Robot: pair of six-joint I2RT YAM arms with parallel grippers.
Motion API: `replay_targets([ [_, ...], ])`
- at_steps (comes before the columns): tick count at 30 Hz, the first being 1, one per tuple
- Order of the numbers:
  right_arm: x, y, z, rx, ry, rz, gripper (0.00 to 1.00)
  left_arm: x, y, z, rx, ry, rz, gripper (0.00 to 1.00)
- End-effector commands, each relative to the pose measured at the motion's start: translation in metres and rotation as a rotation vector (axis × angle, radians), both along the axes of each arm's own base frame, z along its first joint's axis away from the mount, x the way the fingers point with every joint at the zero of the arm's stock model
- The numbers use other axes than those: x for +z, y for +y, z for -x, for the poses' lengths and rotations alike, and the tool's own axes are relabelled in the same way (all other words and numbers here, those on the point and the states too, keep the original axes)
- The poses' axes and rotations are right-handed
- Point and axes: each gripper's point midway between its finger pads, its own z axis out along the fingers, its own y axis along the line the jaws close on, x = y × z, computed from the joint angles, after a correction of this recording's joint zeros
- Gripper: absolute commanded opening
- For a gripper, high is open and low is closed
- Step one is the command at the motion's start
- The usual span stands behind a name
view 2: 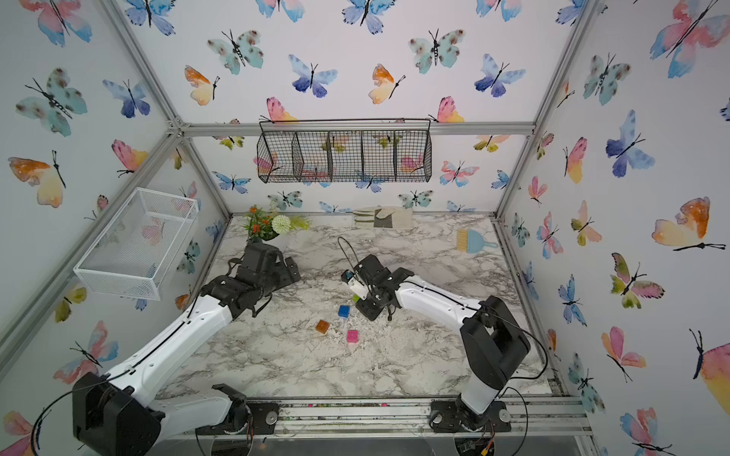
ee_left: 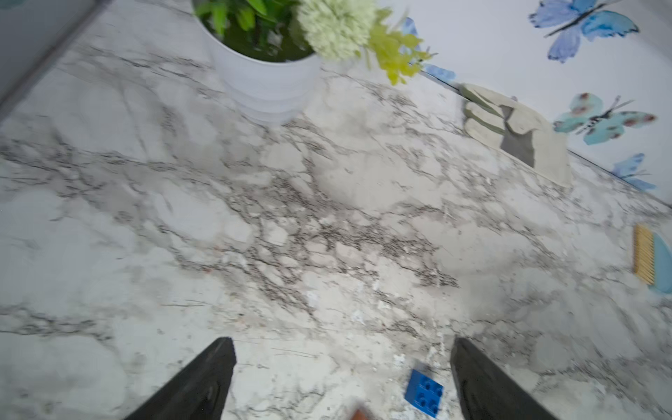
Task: Assemble the letter y with lego
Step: Assemble the lego brick with the lego brick.
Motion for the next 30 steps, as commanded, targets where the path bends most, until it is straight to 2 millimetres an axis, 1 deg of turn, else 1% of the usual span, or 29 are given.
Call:
replay_targets([
  [1, -0.007, 0.009, 0.018, 0.133, 0.014, 0.064, 0.10, -0.021, 0.037, 0.008, 0.002, 0.094, -0.077, 0.94],
  [2, -0.009, 0.013, 0.023, 0.160, 0.013, 0.077, 0.10, -0.023, 0.046, 0.008, 0.015, 0.102, -0.076, 0.95],
  [5, -0.016, 0.019, 0.036, 0.235, 0.018, 0.124, 0.10, -0.035, 0.059, 0.008, 0.031, 0.124, -0.074, 0.95],
  [9, -0.025, 0.024, 0.047, 0.295, 0.006, 0.168, 0.11, -0.050, 0.067, 0.009, 0.030, 0.146, -0.071, 0.95],
  [11, -0.030, 0.024, 0.049, 0.306, 0.008, 0.199, 0.11, -0.055, 0.068, 0.009, 0.027, 0.155, -0.053, 0.95],
  [21, -0.052, 0.021, 0.052, 0.318, 0.036, 0.277, 0.09, -0.054, 0.074, 0.009, 0.038, 0.144, -0.001, 0.95],
  [26, -0.055, 0.020, 0.052, 0.322, 0.033, 0.292, 0.09, -0.054, 0.074, 0.008, 0.039, 0.140, 0.009, 0.95],
  [30, -0.058, 0.018, 0.058, 0.348, 0.029, 0.308, 0.10, -0.055, 0.074, 0.009, 0.041, 0.144, 0.020, 0.95],
])
